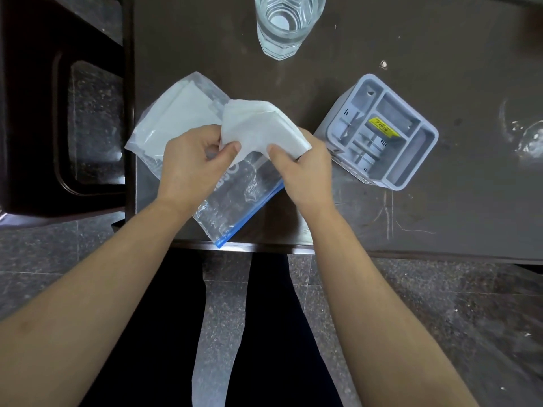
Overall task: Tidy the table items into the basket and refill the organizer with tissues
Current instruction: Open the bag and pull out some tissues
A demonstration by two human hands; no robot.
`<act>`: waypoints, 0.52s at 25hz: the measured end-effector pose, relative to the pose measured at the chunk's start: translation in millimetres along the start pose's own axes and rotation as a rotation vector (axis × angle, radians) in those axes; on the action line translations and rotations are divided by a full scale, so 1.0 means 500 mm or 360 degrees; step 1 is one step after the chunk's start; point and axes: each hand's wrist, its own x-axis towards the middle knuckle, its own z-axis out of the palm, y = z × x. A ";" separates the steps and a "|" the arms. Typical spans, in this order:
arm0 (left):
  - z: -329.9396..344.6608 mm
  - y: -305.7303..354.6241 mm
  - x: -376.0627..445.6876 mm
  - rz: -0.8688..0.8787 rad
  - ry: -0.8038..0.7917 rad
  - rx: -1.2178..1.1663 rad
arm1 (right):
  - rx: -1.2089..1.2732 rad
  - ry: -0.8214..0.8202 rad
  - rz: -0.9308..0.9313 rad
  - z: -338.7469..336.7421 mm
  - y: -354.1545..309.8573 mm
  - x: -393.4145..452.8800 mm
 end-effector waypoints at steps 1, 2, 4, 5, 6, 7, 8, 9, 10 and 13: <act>-0.001 0.004 0.001 0.0012 0.0005 -0.0016 | -0.0088 0.0011 -0.0009 -0.005 -0.006 -0.004; 0.000 0.008 0.000 0.0041 0.0012 -0.0028 | -0.0221 0.0013 -0.0027 -0.011 -0.012 -0.008; 0.007 0.022 -0.003 0.0081 0.0027 -0.0069 | -0.0473 0.0002 -0.0035 -0.027 -0.020 -0.016; 0.013 0.035 -0.007 0.0085 0.0030 -0.0105 | -0.0494 0.0032 0.0001 -0.038 -0.026 -0.020; 0.020 0.049 -0.011 0.0088 0.0030 -0.0147 | -0.0459 0.0073 0.0059 -0.052 -0.032 -0.025; 0.028 0.066 -0.017 0.0106 0.0017 -0.0178 | -0.0414 0.0130 0.0109 -0.067 -0.039 -0.030; 0.037 0.085 -0.023 0.0146 -0.0010 -0.0186 | -0.0378 0.0172 0.0135 -0.084 -0.046 -0.034; 0.045 0.103 -0.028 0.0196 -0.0044 -0.0184 | -0.0312 0.0191 0.0148 -0.098 -0.054 -0.037; 0.053 0.121 -0.033 0.0242 -0.0081 -0.0192 | -0.0181 0.0193 0.0165 -0.112 -0.063 -0.040; 0.069 0.168 -0.039 0.0329 -0.0188 -0.0228 | 0.0309 0.0070 0.0285 -0.164 -0.088 -0.042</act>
